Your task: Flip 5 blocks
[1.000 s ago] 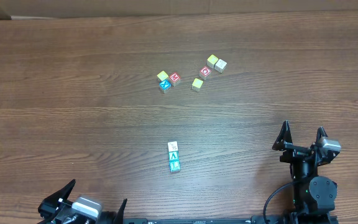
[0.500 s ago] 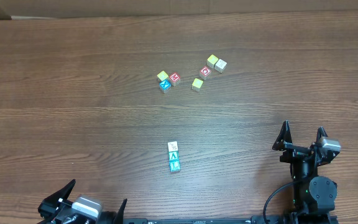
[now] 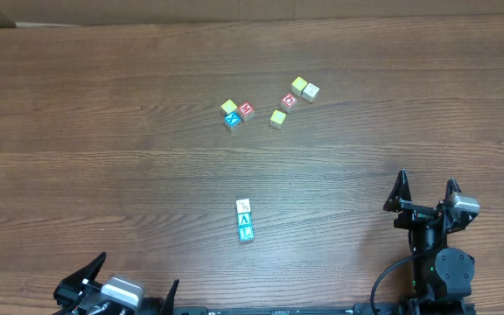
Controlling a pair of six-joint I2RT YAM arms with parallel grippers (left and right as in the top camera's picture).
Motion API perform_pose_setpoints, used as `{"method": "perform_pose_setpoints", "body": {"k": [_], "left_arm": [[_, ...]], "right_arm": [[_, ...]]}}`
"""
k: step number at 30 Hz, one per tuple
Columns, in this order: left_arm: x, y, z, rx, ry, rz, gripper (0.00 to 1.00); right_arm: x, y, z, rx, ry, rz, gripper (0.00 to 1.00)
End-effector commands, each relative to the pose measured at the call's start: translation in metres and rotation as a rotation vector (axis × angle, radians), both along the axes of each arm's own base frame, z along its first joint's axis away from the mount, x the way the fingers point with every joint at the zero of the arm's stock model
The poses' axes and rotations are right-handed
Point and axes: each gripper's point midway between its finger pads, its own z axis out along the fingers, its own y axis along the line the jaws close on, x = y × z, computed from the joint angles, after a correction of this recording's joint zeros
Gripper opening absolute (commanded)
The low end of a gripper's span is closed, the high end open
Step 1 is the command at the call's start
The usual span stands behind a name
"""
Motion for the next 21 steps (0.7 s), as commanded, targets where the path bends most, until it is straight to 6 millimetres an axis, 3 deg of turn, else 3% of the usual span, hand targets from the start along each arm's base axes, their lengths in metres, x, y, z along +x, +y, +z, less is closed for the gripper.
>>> {"method": "perform_pose_setpoints", "body": {"k": [1,9,13,18,21], "left_arm": [[0.000,0.000,0.002,0.012,-0.008,-0.007,1.00],[0.005,-0.005,0.010,-0.002,-0.073,-0.039,1.00],[0.013,-0.023,0.017,-0.035,-0.211,-0.153,1.00],[0.026,-0.051,0.012,-0.089,-0.389,-0.342,1.00],[0.043,-0.055,0.004,-0.196,-0.427,-0.334,1.00]], "right_arm": [[0.000,0.000,0.001,-0.011,-0.013,0.001,1.00],[0.000,0.000,0.001,-0.011,-0.013,0.001,1.00],[0.000,0.000,0.001,-0.011,-0.013,0.001,1.00],[0.000,0.000,0.001,-0.011,-0.013,0.001,1.00],[0.000,0.000,0.001,-0.011,-0.013,0.001,1.00]]}}
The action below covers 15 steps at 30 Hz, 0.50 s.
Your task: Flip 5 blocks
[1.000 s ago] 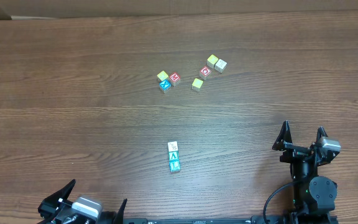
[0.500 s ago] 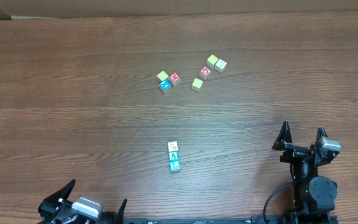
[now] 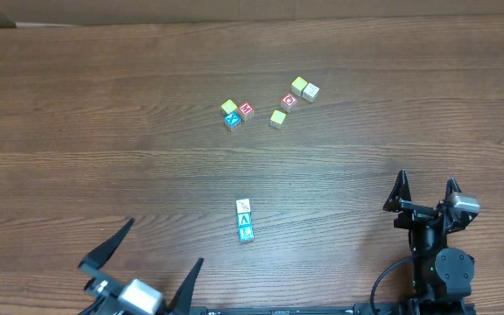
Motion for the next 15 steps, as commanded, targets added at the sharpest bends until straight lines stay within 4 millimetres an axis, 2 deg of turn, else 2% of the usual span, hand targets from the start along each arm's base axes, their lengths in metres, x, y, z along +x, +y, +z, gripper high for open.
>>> {"method": "perform_pose_setpoints", "body": {"k": [1,5,8,9,15], "left_arm": [[0.012,-0.013,-0.020,-0.136,0.036,-0.079,1.00],[0.050,0.012,-0.041,-0.453,0.136,0.081,1.00],[0.078,0.046,-0.075,-0.815,0.291,0.297,1.00],[0.086,0.057,-0.093,-0.915,0.331,0.381,1.00],[0.102,0.081,-0.122,-0.960,0.290,0.536,1.00]], "right_arm": [[0.000,0.000,0.001,-0.011,-0.010,0.001,1.00],[0.000,0.000,0.001,-0.011,-0.010,0.002,1.00],[0.000,0.000,0.001,-0.011,-0.010,0.001,1.00],[0.000,0.000,0.001,-0.011,-0.010,0.002,1.00],[0.000,0.000,0.001,-0.011,-0.010,0.001,1.00]]}}
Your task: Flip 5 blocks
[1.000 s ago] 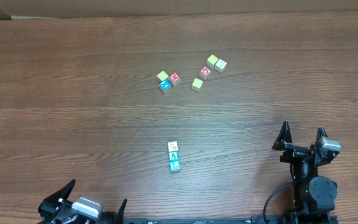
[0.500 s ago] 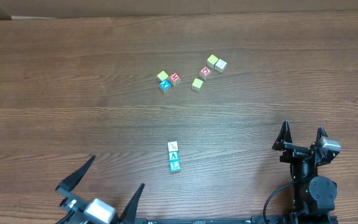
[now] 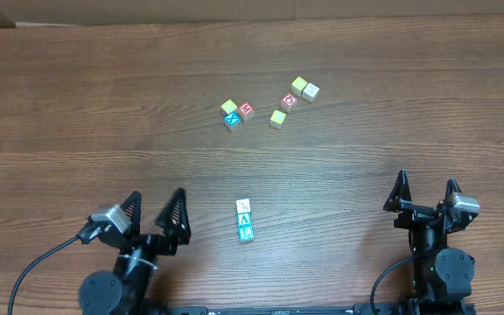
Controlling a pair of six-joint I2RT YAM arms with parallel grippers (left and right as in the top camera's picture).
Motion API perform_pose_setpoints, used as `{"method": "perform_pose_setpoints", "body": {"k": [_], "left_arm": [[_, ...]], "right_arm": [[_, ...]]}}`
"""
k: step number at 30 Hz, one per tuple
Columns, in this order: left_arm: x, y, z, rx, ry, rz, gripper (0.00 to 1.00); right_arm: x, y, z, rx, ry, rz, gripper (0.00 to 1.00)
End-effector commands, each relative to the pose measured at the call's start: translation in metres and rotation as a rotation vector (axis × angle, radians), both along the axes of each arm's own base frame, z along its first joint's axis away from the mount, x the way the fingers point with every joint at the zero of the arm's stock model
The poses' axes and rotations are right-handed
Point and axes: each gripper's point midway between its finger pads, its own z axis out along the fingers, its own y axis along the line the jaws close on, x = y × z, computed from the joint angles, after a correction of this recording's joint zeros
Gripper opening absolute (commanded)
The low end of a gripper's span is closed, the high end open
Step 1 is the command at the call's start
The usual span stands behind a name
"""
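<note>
Three blocks lie in a short row mid-table: a cream one (image 3: 243, 206) and two teal ones (image 3: 245, 219) (image 3: 247, 233). Farther back sit a yellow (image 3: 228, 107), a blue (image 3: 232, 120) and a red block (image 3: 246, 110). To their right are a red (image 3: 290, 100), two yellow-green (image 3: 298, 85) (image 3: 277, 118) and a cream block (image 3: 311, 91). My left gripper (image 3: 157, 203) stands open left of the row, holding nothing. At the near right, my right gripper (image 3: 425, 185) is open and empty, far from any block.
The brown wooden table (image 3: 77, 105) fills the view. A black cable (image 3: 38, 262) trails from the left arm at the bottom left, and another loops beside the right arm's base (image 3: 440, 267).
My left gripper has come up from the bottom edge onto the table and turned, so both fingertips now point away from me, closer together. The right arm and all blocks are unchanged.
First my left gripper lay low at the bottom left edge, open. Then it stood a little farther in and more to the right, fingers spread wide. Now it is over the table left of the row of three blocks. No block has moved.
</note>
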Motion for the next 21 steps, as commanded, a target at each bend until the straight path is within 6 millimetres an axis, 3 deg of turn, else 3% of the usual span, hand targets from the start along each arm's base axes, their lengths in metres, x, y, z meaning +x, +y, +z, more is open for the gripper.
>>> {"method": "perform_pose_setpoints", "body": {"k": [1,8,16,21], "left_arm": [[0.009,0.034,-0.009,-0.125,-0.017,0.215,1.00],[0.024,0.042,-0.043,-0.121,-0.018,0.272,1.00],[0.033,0.052,-0.056,-0.123,-0.089,0.329,1.00],[0.034,0.052,-0.054,0.050,-0.107,0.300,1.00]], "right_arm": [[0.000,0.000,0.001,-0.011,-0.010,0.001,1.00],[0.000,0.000,0.001,-0.011,-0.010,0.001,1.00],[0.000,0.000,0.001,-0.011,-0.010,0.001,1.00],[0.000,0.000,0.001,-0.011,-0.010,0.001,1.00]]}}
